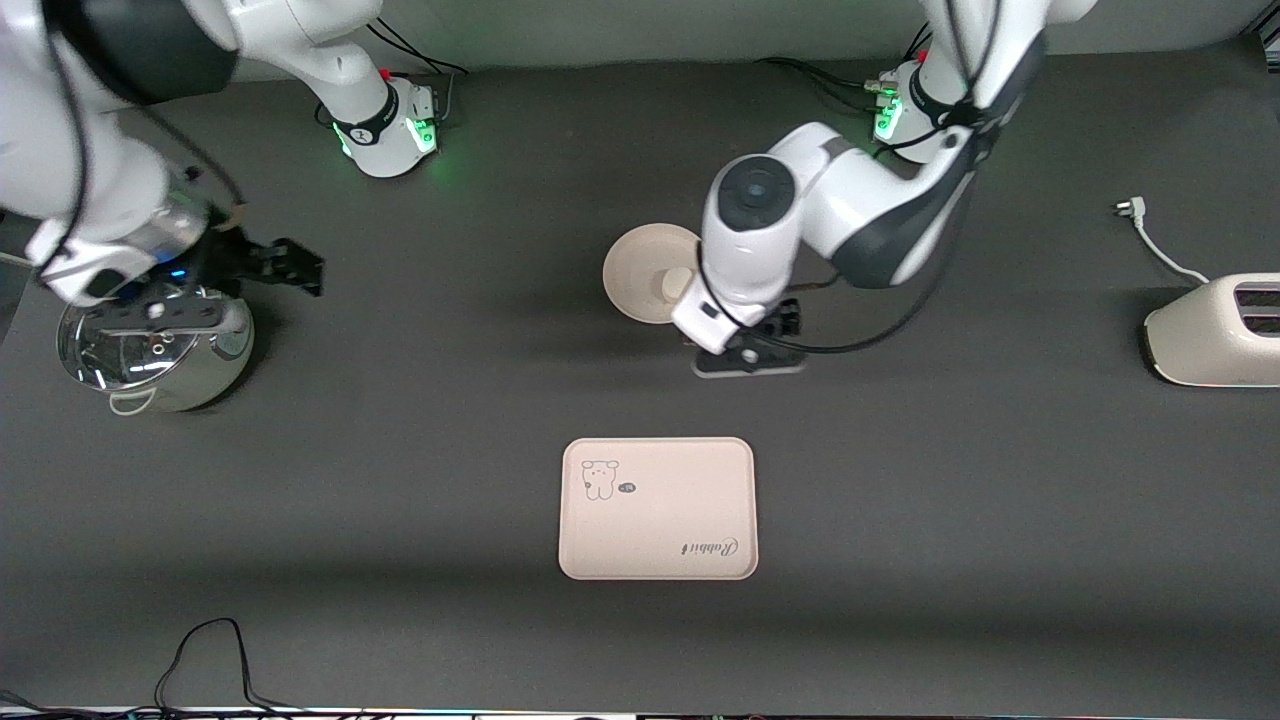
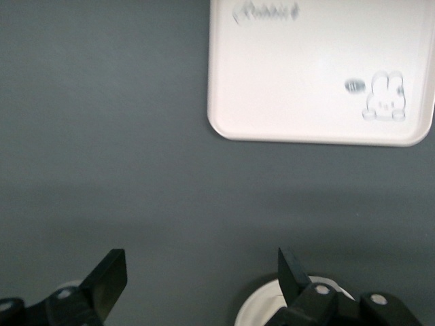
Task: Place bun in plate and plate on tray
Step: 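Release the bun onto the plate while the right gripper reaches the plate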
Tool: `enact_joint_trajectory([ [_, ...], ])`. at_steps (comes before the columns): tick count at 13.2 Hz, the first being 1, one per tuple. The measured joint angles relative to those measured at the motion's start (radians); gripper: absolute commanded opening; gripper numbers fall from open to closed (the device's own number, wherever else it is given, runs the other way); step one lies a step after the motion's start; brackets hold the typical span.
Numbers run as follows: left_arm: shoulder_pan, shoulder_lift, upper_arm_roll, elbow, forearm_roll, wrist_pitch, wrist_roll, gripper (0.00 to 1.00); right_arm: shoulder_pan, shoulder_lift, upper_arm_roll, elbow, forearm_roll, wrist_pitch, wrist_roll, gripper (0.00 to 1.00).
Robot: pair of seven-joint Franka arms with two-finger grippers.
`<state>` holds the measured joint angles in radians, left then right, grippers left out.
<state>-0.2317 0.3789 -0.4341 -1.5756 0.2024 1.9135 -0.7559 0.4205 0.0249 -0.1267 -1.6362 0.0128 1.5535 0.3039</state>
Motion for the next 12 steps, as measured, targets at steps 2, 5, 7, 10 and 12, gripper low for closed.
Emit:
enact_joint_trajectory([
  [2, 0.001, -0.073, 0.113, 0.021, -0.035, -0.065, 0.149, 1.0, 0.055, 0.0, 0.001, -0.001, 0.039, 0.02, 0.087, 1.0],
  [5, 0.002, -0.17, 0.286, 0.022, -0.055, -0.167, 0.399, 1.0, 0.188, 0.012, 0.002, -0.011, 0.074, 0.092, 0.262, 1.0],
  [7, 0.002, -0.223, 0.388, 0.018, -0.083, -0.216, 0.545, 1.0, 0.303, 0.044, 0.004, -0.01, 0.091, 0.144, 0.362, 1.0],
  [10, 0.002, -0.294, 0.53, -0.018, -0.138, -0.231, 0.671, 1.0, 0.425, 0.124, 0.006, 0.042, 0.094, 0.177, 0.464, 1.0],
  [12, 0.002, -0.329, 0.591, -0.05, -0.149, -0.234, 0.717, 1.0, 0.458, 0.174, 0.006, 0.073, 0.094, 0.204, 0.482, 1.0],
])
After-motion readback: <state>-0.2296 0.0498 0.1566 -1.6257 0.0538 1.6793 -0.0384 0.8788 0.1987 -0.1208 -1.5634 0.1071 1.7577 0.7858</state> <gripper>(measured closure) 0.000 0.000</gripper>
